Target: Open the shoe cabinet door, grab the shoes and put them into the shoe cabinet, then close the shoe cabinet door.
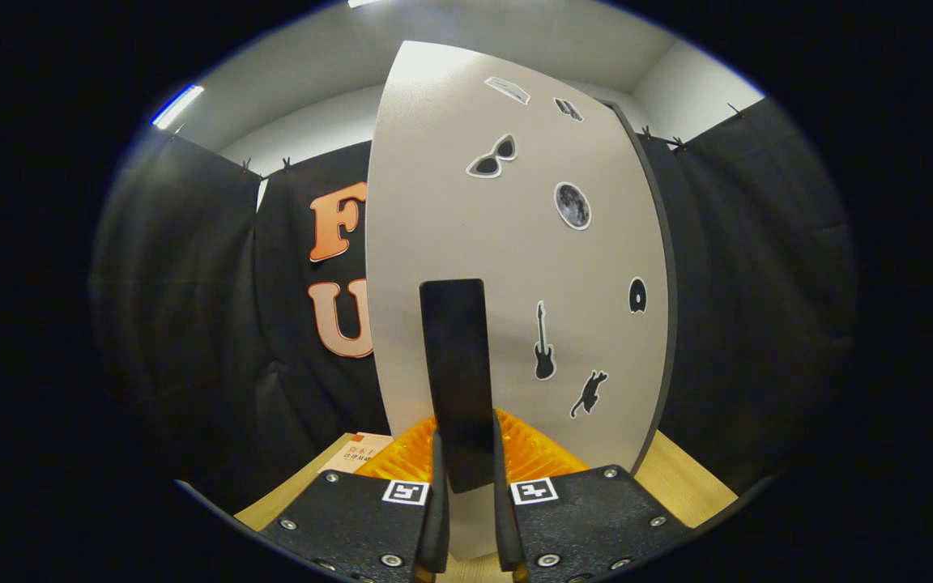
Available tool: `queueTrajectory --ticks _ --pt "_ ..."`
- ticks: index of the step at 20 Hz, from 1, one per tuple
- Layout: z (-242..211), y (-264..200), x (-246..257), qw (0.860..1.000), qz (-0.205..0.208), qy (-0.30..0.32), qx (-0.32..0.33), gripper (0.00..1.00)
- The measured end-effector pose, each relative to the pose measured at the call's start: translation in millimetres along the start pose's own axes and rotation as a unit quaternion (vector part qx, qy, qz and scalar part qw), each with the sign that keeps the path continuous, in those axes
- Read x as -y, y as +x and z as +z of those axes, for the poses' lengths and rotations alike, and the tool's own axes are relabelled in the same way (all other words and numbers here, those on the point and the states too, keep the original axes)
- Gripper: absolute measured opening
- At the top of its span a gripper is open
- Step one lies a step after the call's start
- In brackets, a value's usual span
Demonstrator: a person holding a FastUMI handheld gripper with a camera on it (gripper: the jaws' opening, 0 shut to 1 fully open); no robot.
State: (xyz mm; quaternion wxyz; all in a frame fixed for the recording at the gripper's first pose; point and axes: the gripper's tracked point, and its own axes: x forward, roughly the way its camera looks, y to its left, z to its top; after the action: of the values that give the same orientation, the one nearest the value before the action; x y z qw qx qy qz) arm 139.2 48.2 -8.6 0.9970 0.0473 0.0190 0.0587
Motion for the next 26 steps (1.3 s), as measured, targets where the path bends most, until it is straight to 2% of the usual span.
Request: queueTrajectory --ticks 12,22,23,26 --pt "0 -51 47 1.0 -0.026 -0.004 -0.004 0.22" --pt "1 -61 65 0.998 -0.06 -0.012 -0.004 0.22" --pt "2 -62 66 0.998 -0.064 -0.01 -0.004 0.19" --pt "0 -64 67 0.997 -0.072 -0.012 -0.006 0.18"
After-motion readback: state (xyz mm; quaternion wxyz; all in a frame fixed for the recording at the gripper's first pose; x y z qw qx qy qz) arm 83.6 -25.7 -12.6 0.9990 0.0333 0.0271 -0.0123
